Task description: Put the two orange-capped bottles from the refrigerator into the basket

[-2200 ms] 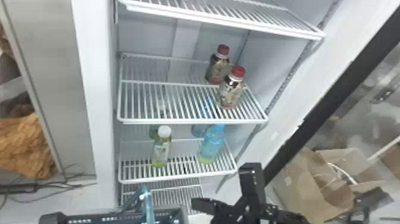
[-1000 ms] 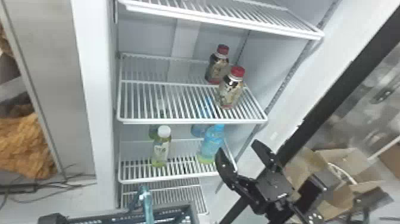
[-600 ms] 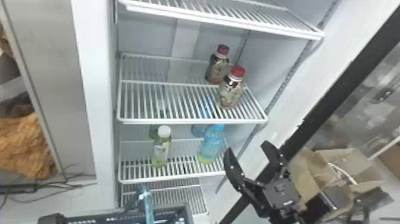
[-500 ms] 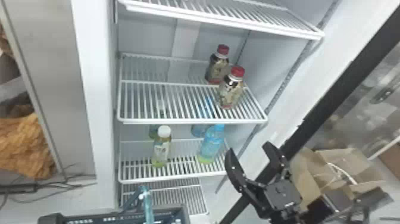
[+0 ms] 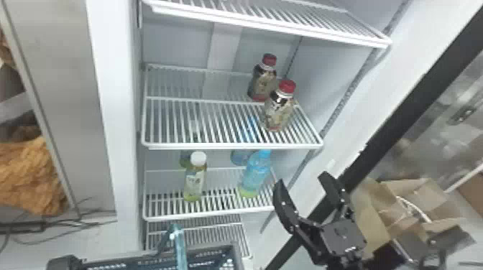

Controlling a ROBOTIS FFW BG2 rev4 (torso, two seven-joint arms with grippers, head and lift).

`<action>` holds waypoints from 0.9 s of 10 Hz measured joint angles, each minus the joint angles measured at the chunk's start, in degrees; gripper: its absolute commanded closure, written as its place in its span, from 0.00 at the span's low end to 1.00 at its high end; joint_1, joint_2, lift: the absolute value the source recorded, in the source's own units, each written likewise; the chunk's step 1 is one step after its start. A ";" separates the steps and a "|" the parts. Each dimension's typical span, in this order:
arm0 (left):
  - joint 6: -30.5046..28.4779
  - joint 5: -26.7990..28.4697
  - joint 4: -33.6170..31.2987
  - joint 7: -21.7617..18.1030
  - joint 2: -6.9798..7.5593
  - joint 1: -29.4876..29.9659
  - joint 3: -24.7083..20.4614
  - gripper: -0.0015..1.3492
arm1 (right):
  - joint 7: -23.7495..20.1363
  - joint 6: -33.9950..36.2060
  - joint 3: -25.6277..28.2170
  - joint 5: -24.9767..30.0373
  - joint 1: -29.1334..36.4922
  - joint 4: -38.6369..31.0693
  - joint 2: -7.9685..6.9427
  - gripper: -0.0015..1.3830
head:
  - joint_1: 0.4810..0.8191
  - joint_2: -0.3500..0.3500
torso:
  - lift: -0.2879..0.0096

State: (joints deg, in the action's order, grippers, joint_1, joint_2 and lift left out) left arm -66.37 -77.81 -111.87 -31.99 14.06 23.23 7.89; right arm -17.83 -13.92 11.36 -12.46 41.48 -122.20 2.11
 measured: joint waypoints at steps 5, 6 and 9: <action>0.00 -0.09 0.00 -0.03 0.00 -0.03 -0.01 0.90 | 0.73 -0.01 -0.27 0.01 0.41 -0.75 -0.01 0.08 | 0.63 0.00 | 0.83; 0.00 -0.10 0.00 -0.02 0.00 -0.01 -0.01 0.90 | 0.81 -0.01 -0.27 0.01 0.45 -0.84 -0.01 0.08 | 0.63 0.00 | 0.83; 0.00 -0.11 0.00 -0.02 0.00 0.11 -0.10 0.90 | 0.96 -0.11 -0.27 0.01 0.69 -1.12 -0.09 0.08 | 0.63 0.00 | 0.83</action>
State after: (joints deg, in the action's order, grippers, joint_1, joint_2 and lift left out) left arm -66.37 -77.92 -111.87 -32.01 14.06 23.34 7.79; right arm -16.87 -14.03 11.08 -12.46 42.17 -123.32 2.02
